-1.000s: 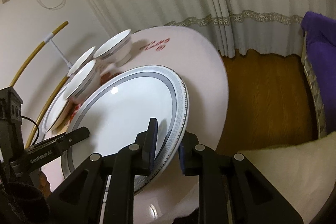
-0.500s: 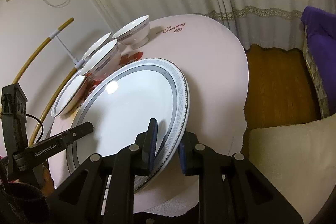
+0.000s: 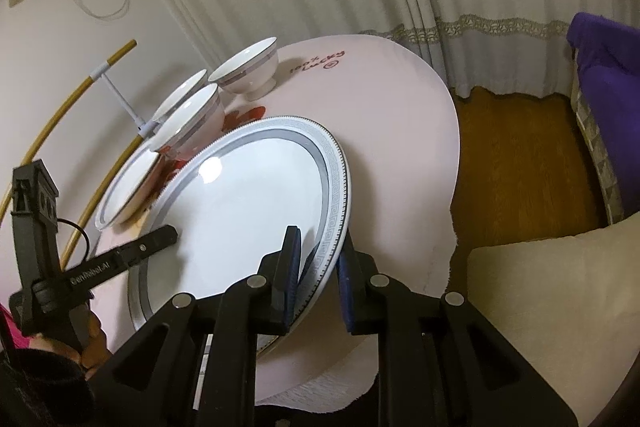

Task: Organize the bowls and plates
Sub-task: 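Lift the plate with both grippers and carry it toward the stacked plates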

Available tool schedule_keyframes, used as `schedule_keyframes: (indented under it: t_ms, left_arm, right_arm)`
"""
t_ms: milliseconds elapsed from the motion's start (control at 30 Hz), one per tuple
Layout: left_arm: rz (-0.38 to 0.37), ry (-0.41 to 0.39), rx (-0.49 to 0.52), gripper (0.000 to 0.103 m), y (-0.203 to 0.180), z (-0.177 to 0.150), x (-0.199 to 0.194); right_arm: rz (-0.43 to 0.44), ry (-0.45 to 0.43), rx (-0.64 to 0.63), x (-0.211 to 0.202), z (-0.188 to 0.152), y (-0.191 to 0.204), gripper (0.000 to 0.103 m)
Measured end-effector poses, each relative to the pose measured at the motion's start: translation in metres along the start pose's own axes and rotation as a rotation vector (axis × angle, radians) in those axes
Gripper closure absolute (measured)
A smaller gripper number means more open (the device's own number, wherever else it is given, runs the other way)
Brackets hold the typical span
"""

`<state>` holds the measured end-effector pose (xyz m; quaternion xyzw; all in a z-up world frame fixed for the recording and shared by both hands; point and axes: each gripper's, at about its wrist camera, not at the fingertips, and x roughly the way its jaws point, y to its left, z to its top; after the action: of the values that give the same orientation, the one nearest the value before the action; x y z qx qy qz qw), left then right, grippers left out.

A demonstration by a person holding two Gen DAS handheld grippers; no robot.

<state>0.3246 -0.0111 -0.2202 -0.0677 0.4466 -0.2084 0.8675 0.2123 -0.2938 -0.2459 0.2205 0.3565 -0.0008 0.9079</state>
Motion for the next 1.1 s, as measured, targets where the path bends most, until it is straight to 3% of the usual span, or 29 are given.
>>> schedule_keyframes:
  t_ms: [167, 567, 800, 1100]
  left_arm:
    - [-0.002, -0.028, 0.03, 0.088, -0.002, -0.003, -0.014]
    - [-0.002, -0.1, 0.037, 0.089, 0.013, -0.005, -0.059]
    - [0.028, -0.162, -0.026, 0.089, 0.048, -0.005, -0.092]
    - [0.104, -0.243, -0.103, 0.09, 0.11, 0.003, -0.135]
  right_arm:
    - [-0.025, -0.002, -0.024, -0.003, -0.002, 0.002, 0.085]
    - [0.008, -0.021, -0.057, -0.018, 0.0, 0.023, 0.085]
    - [0.042, -0.034, -0.115, -0.019, 0.008, 0.063, 0.085]
    - [0.129, -0.019, -0.198, 0.008, 0.022, 0.134, 0.085]
